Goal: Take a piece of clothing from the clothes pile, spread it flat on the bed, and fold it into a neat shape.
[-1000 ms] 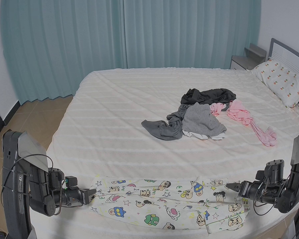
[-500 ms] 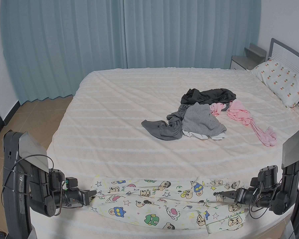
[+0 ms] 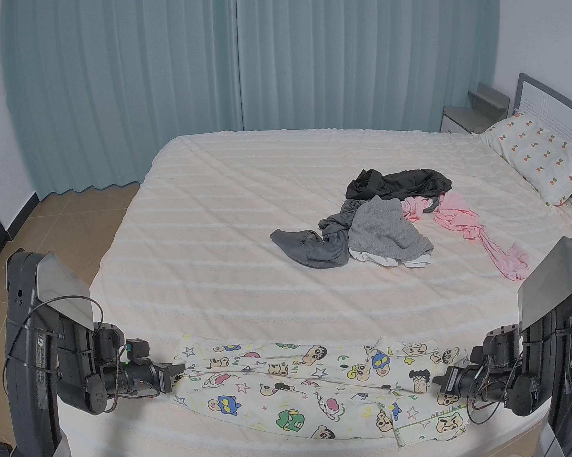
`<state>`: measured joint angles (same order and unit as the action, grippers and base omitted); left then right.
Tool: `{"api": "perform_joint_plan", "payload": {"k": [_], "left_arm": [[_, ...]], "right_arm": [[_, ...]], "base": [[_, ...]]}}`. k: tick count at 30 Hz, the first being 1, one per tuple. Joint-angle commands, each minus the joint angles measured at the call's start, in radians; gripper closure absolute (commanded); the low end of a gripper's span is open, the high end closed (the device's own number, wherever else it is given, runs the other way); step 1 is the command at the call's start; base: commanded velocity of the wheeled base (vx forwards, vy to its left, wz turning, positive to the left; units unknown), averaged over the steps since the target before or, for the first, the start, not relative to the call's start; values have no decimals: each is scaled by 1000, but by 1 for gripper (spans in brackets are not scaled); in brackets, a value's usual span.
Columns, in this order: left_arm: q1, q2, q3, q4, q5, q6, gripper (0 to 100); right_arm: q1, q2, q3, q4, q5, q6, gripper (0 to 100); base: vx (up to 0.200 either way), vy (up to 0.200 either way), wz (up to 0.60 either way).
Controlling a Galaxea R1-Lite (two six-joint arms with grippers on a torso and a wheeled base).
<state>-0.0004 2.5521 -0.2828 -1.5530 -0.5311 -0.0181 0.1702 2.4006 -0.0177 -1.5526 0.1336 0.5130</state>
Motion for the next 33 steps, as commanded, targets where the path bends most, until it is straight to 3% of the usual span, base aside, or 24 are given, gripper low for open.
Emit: {"api": "perform_joint_plan", "payload": {"k": [1,19,24,28,33], "left_arm": [[-1,-4,-3,-18,0,0,100],[-3,-89,-73,-18,20,-25,100],[-26,-98,-134,-18,83,-91,100],[-72,-99,-233,-18,180,-186,100],[-93,-116,-269,-18,217,-215,100]], "right_arm": [[-12,-23,16,-11,-2,6,100],[-63,-147,16,35,6,7,100],[-61,-149,16,35,6,7,100],[-72,-152,16,26,8,9,100],[-75,-155,16,28,8,9,100]], "base": [[0,0,0],[0,0,0],[0,0,0],[0,0,0],[0,0,0]]}}
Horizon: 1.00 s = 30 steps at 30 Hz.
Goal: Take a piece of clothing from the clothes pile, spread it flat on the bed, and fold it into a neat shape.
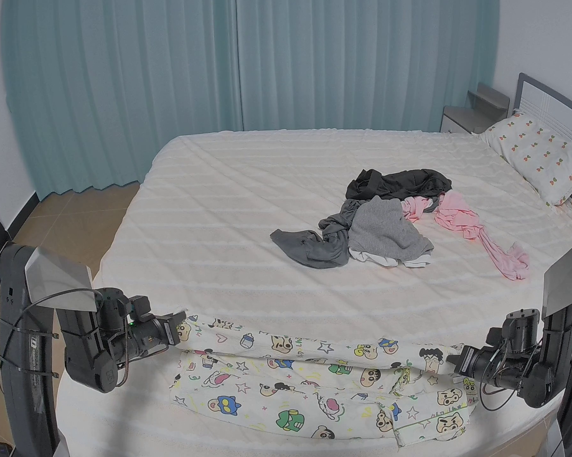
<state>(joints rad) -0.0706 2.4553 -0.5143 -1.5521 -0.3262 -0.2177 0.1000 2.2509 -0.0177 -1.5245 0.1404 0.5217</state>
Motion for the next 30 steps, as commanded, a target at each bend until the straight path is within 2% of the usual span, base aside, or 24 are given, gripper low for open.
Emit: {"api": "perform_joint_plan", "payload": {"k": [1,7,12,19,26,30], "left_arm": [[-23,-27,-41,-19,12,-23,100],[-18,-70,-26,-19,12,-72,100],[6,-61,16,-19,3,-69,100],[28,-53,91,-19,-11,-68,100],[25,71,131,-19,-17,72,100],[23,108,134,-19,-17,95,100]], "right_arm": [[-5,-5,16,1,1,0,100],[-5,-5,16,9,2,0,100],[-5,-14,16,35,4,0,100],[0,-85,16,168,39,-15,100],[3,-42,16,184,42,-52,100],[6,-20,16,224,41,-89,100]], "base": [[0,0,0],[0,0,0],[0,0,0],[0,0,0],[0,0,0],[0,0,0]]}}
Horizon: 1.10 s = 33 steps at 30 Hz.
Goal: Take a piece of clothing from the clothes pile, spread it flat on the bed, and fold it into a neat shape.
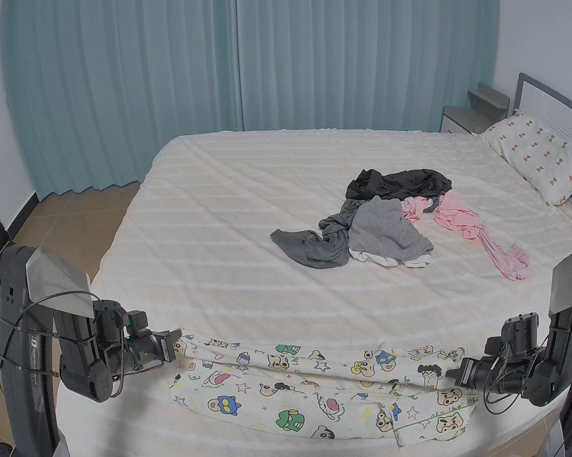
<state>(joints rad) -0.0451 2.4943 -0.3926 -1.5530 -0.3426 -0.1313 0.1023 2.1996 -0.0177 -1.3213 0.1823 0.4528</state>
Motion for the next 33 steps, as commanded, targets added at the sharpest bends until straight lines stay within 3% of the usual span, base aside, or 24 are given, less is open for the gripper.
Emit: {"api": "perform_joint_plan", "payload": {"k": [1,8,9,10,20,25,28,33], "left_arm": [[-2,69,14,-18,-1,9,100],[-6,67,32,-18,0,15,100],[-6,67,32,-18,0,15,0],[-6,67,46,-18,0,15,0],[53,-2,115,-18,-10,12,0],[108,-67,179,-18,-70,4,0],[96,-71,181,-18,-67,-25,0],[2,-64,175,-16,-38,-156,0]], "right_arm": [[4,31,16,33,-3,-37,100],[7,58,16,57,-4,-69,100],[7,58,16,57,-4,-69,100],[7,78,16,57,-7,-85,0],[7,48,16,73,-80,-92,0],[5,-43,16,154,-93,-95,0],[2,-124,16,165,-93,-95,0],[8,-212,15,155,-89,-92,0]], "base": [[0,0,0],[0,0,0],[0,0,0],[0,0,0],[0,0,0],[0,0,0],[0,0,0],[0,0,0]]}}
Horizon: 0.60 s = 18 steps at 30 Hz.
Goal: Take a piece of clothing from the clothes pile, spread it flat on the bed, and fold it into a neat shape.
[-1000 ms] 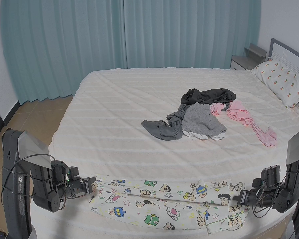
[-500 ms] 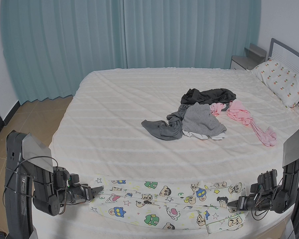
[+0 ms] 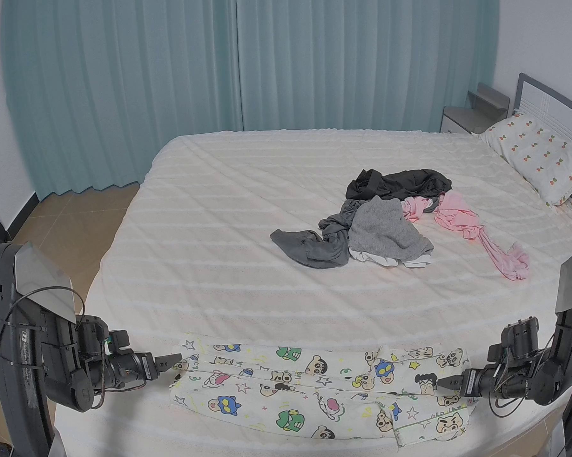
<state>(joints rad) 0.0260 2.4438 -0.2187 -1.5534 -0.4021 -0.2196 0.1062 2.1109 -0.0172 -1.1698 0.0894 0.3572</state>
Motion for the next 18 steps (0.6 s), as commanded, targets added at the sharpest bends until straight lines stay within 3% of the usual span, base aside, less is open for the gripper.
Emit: {"api": "perform_joint_plan", "payload": {"k": [1,4,5,8,13,17,18], "left_arm": [[-81,-14,-2,-13,31,-84,0],[-98,0,-14,12,37,-90,0],[-103,9,-27,41,46,-89,0],[-120,9,-50,105,82,-84,0],[-153,7,-91,170,111,-72,0],[-204,11,-139,243,252,-58,0],[-204,11,-139,243,252,-58,0]], "right_arm": [[4,-141,14,13,6,22,0],[-6,-184,14,55,3,120,0],[-6,-229,14,85,6,207,0],[-8,-342,16,176,39,327,0],[-3,-528,16,314,155,335,0],[0,-644,16,381,171,336,0],[0,-644,16,381,171,336,0]], "base": [[0,0,0],[0,0,0],[0,0,0],[0,0,0],[0,0,0],[0,0,0],[0,0,0]]}}
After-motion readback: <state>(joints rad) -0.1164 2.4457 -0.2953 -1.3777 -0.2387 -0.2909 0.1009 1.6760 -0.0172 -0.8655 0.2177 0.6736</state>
